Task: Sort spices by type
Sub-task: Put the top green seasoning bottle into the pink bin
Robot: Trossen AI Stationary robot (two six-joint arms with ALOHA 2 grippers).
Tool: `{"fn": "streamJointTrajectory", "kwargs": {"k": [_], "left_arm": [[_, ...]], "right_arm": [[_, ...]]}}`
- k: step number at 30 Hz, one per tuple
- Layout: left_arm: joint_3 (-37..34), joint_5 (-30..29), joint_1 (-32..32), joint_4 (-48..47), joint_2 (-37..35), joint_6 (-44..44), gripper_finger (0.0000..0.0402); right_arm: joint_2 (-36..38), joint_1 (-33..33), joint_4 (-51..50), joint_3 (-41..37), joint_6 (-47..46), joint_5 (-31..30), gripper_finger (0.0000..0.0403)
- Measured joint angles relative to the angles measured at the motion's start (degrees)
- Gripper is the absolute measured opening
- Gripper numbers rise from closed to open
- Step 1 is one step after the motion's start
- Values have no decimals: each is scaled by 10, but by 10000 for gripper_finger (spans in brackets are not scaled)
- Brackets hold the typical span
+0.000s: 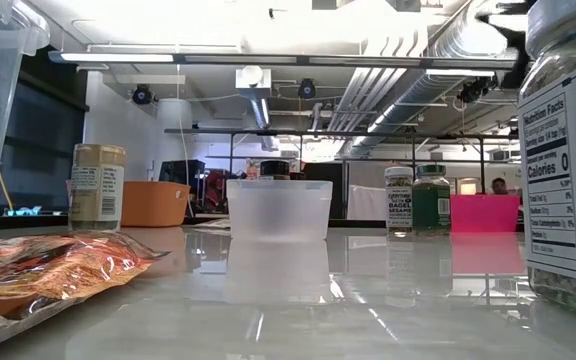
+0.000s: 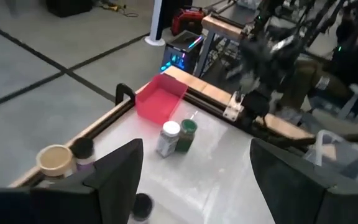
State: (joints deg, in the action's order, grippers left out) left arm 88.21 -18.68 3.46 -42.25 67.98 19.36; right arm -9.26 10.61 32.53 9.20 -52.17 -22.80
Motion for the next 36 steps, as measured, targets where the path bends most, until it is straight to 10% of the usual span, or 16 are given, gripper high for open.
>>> {"fn": "streamJointTrajectory", "kwargs": {"k": [13, 22, 36], "left_arm": [[6, -7, 60, -73, -87, -73, 282], [6, -6, 68, -143, -107, -86, 282], [5, -6, 68, -141, -105, -90, 282]], "right_arm": [[-406, 54, -804, 445, 76, 111, 219], [-660, 127, -969, 597, 171, 220, 275], [-800, 137, -1022, 641, 321, 175, 275]]}}
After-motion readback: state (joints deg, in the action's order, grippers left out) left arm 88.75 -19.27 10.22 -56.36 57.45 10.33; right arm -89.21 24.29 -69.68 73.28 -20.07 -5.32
